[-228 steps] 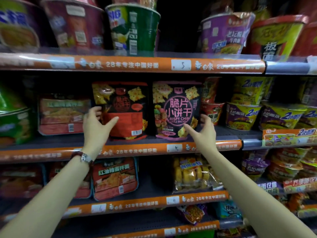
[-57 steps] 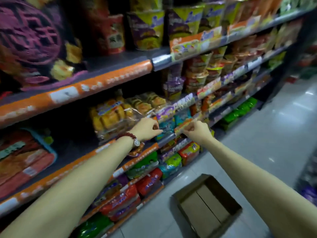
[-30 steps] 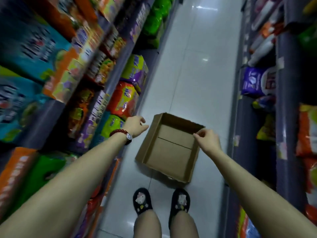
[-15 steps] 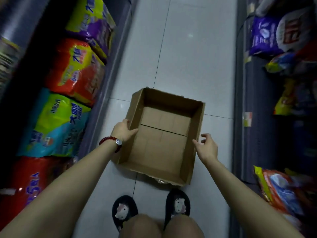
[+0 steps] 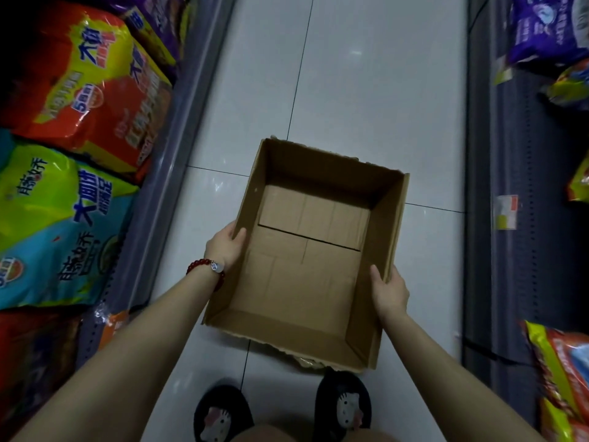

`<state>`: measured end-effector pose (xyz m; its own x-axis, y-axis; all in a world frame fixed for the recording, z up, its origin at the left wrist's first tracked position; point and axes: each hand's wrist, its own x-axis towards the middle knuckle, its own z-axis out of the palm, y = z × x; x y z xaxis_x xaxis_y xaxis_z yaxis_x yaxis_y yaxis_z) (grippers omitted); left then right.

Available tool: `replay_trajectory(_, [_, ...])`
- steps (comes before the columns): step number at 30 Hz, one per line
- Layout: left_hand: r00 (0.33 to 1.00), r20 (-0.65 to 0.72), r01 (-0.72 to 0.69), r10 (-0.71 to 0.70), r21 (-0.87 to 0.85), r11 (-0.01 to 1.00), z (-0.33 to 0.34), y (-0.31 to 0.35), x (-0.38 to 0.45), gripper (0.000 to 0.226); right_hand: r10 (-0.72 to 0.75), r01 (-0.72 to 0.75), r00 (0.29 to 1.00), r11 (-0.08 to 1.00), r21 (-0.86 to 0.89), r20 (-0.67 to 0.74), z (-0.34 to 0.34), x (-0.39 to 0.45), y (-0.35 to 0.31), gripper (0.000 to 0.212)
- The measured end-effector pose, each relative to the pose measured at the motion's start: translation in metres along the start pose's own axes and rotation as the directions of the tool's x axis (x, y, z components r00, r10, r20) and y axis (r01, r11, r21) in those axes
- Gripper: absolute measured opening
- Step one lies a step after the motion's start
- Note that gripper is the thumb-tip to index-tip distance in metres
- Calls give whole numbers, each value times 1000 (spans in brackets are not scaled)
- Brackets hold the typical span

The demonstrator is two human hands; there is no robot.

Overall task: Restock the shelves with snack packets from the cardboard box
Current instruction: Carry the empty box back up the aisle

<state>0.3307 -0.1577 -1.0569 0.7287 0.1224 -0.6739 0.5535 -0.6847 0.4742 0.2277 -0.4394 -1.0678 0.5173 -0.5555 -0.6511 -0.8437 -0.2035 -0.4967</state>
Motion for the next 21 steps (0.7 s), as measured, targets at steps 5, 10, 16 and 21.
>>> replay_trajectory(5, [1000,-11,-3,3,-19,1000,-9,13,-21,45,-26,26,999,1000,12,-28,-19,-13,-14,45])
replay_trajectory(10, [1000,-11,-26,26,-25,999,-53,60,-82,42,-58,59,998,998,28,-39,-76,-67,-55,40])
replay_trajectory(16, [997,2,-71,71,38,997,-131,158,-180,44,-42,47,997,997,67,-67,-174,-159,-122,36])
replay_trajectory(21, [990,-2,-141,142,93,986,-181,246,-259,43,-1,11,992,997,82,-125,-260,-223,-168,36])
